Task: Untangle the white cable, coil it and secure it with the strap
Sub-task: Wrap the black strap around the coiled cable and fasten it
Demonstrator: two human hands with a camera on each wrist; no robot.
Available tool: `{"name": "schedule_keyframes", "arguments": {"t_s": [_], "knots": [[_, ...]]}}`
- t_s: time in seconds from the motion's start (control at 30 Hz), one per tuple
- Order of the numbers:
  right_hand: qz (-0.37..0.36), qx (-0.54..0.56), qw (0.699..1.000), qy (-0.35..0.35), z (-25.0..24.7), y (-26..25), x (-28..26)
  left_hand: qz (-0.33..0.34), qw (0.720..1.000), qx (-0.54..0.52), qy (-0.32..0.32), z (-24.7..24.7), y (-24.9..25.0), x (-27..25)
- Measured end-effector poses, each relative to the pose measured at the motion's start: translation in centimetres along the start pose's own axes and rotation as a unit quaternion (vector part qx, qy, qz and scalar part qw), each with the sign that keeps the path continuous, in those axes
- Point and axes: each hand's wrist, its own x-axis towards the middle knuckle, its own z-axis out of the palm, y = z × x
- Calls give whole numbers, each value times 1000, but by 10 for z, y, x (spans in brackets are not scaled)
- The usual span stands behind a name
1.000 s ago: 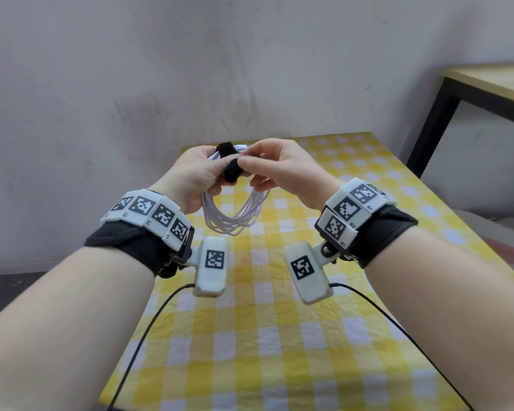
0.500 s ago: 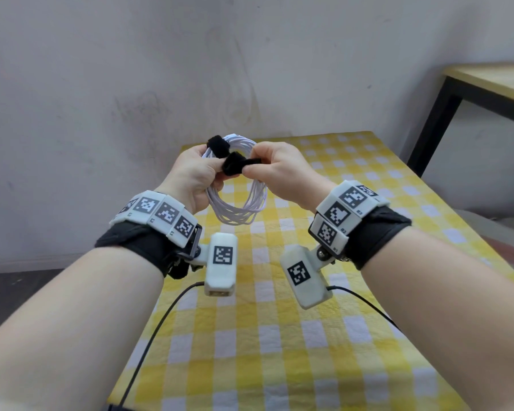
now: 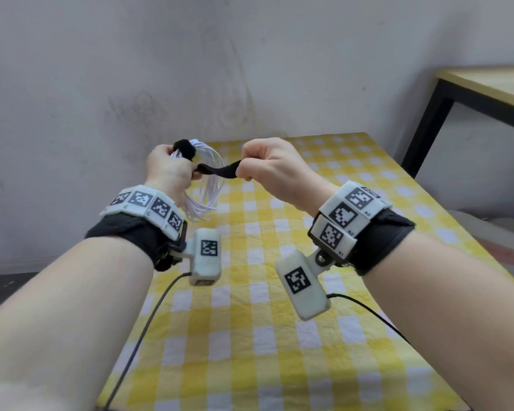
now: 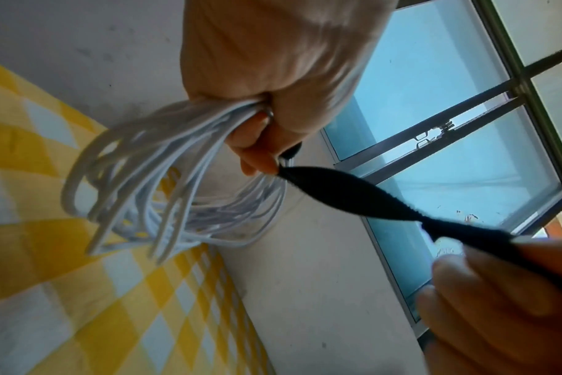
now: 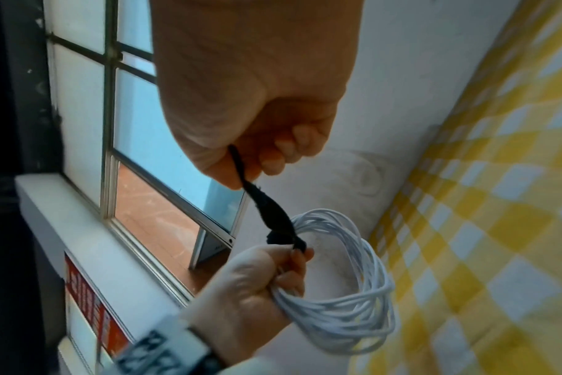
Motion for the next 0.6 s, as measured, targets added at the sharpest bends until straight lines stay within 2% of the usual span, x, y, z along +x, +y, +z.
{"name": "schedule_keyframes", "arguments": {"t_s": [0.07,0.13,0.23,0.3,0.37,0.5,0.6], "knots": [[18,29,999,2,2,1,2,-18,999,17,-44,-2,-2,-5],[49,111,993,1,5,0,4,-34,995,20,-92,-2,-3,-11],[85,275,958,-2,3,-1,7,-45,987,28,-152,-2,-1,-18],[94,338,937,11,-2,-1,9,-49,981,32,-184,-1,2,-22],[99,350,931,36,-7,1,11,-58,976,30,-209,1,5,-25],[53,272,958,77,-10,7,14,-93,965,0,-244,3,6,-27],[20,248,960,126,-9,9,15,-93,964,3,-249,2,4,-28]]}}
